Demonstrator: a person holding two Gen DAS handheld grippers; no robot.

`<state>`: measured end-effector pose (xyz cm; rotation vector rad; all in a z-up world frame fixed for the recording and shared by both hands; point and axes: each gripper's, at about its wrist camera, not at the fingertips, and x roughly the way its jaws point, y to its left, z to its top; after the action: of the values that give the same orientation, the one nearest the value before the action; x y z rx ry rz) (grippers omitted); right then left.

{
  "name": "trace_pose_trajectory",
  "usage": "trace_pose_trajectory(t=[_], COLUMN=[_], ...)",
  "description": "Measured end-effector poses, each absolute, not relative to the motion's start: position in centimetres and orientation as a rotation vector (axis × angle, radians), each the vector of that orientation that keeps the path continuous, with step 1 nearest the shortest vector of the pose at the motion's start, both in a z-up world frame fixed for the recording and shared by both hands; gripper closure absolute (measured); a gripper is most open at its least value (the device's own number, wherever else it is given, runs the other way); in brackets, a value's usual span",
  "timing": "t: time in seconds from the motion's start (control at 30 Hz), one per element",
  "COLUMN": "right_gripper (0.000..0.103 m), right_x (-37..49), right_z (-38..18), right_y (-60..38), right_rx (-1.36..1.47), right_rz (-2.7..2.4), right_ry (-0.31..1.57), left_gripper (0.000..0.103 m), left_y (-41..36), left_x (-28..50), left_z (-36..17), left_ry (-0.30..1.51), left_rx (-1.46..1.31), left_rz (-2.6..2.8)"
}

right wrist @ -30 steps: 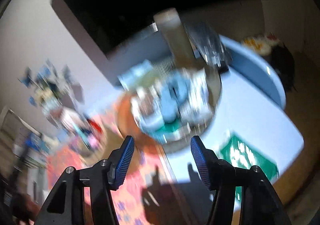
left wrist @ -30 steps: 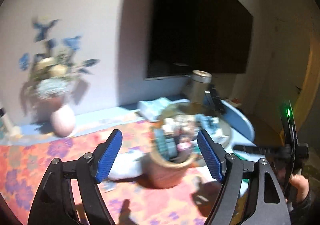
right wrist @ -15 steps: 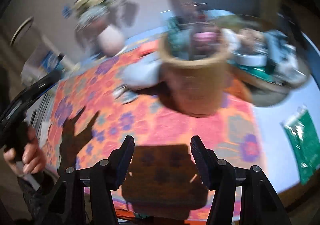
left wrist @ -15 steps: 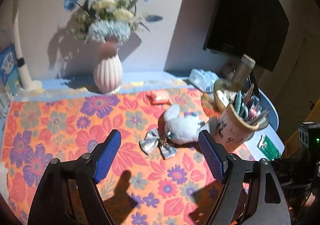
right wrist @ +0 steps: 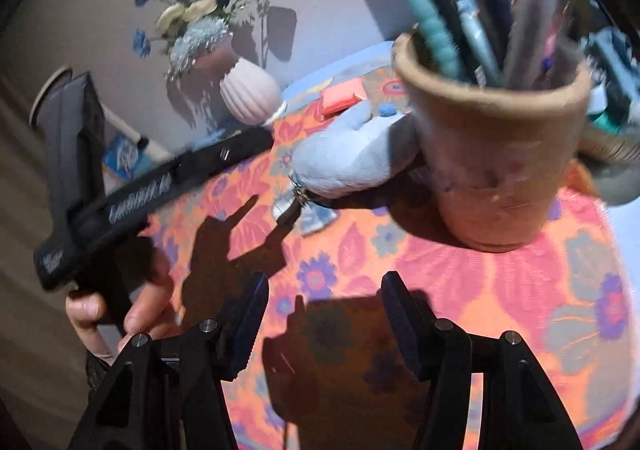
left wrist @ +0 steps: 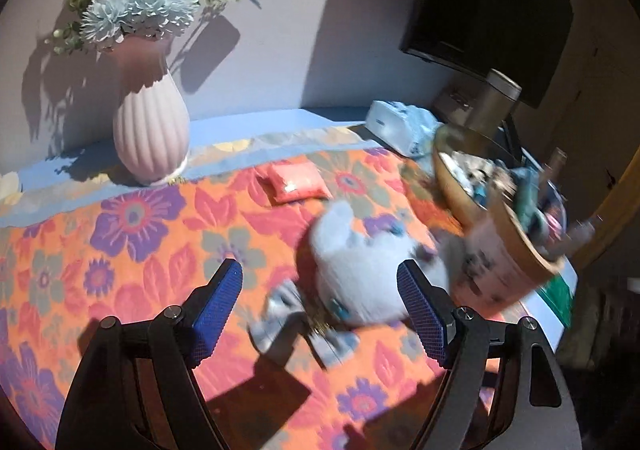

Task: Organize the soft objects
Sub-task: 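Grasp the pink packet with the left tool while the right tool grasps the grey plush elephant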

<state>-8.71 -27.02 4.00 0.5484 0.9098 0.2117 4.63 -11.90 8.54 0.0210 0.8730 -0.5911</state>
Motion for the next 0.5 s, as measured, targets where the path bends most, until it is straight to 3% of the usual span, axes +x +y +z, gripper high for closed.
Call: trace_pose_trajectory(t=[0.13, 0.27, 0.5], right_gripper=[0.045, 0.034, 0.031], right_x=[-7.8, -6.0, -4.8], right_z=[2.6, 1.2, 0.6], right_y=[-26.1, -25.8, -26.5], right_rx=[0.645, 0.747, 0.897], right_rz=[0.124, 0.049, -0.181], right_ry=[0.836, 0.821, 0.711], left_gripper=[0.024, 0.025, 0.025], left_y=[-12.6, -13.7, -16.7], left_x=[8.1, 11.2, 15.5], left_z=[7.8, 6.1, 3.5], left_ry=[0.909, 0.965, 1.033], left_rx=[0.022, -0.012, 0.009], left_rz=[-0.594, -0.632, -0.718])
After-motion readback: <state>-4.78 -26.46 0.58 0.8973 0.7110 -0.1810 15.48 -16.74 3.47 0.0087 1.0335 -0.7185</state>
